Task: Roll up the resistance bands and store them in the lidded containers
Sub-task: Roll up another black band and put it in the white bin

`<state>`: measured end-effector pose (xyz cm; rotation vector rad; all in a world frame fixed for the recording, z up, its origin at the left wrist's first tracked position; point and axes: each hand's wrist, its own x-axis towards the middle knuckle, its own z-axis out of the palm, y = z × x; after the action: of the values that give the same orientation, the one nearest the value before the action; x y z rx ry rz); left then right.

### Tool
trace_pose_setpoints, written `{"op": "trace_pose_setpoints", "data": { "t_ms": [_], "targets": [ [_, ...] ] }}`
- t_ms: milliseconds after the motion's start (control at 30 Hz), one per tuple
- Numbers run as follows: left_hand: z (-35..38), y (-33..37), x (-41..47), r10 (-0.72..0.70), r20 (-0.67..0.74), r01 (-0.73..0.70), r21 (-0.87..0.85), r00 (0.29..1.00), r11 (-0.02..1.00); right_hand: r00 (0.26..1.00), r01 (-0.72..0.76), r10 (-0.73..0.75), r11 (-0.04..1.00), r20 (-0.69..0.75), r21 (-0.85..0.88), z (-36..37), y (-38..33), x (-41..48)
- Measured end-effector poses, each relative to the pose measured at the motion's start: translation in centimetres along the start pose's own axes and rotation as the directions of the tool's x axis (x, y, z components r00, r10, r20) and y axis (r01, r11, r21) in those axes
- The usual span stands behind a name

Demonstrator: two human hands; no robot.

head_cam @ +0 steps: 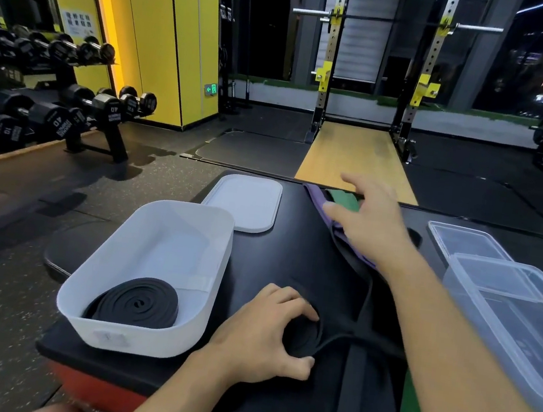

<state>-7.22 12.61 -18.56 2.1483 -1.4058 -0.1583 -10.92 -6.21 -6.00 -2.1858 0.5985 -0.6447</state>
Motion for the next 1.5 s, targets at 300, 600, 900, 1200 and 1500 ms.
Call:
{"op": "trace_pose_setpoints", "data": {
  "t_ms": [300,600,900,1200,1500],
  "targets": [
    [-0.3,0.3,-0.1,-0.005,-0.016,0.005,-0.042,1.000,0.999,0.974,-0.092,0.113,0.989,0.197,-0.115,0.1,3.5,-2.5],
    [-0.2,0.2,0.2,-0.022,-0.003,0.021,-0.089,1.000,0.996,0.694,0.090,0.251,0.899,0.675,-0.428,-0.8,2.9,-5.2],
    [0.0,0.0,0.1,0.009,-0.028,-0.011,-0.073,1.000,0.997,0.637,0.182,0.256,0.867,0.727,-0.464,-0.8,0.3,-6.5],
    [0.1,-0.2,0.0,-0.016,-0.012,0.016,-0.022,1.000,1.000,0.932,-0.165,0.097,0.972,0.349,0.169,-3.2,-0.9,-2.9],
    [0.1,-0.2,0.1,-0.005,-0.016,0.004,-0.026,1.000,1.000,0.844,-0.370,0.192,0.885,0.501,0.282,-4.1,-2.2,-2.7]
  ]
}}
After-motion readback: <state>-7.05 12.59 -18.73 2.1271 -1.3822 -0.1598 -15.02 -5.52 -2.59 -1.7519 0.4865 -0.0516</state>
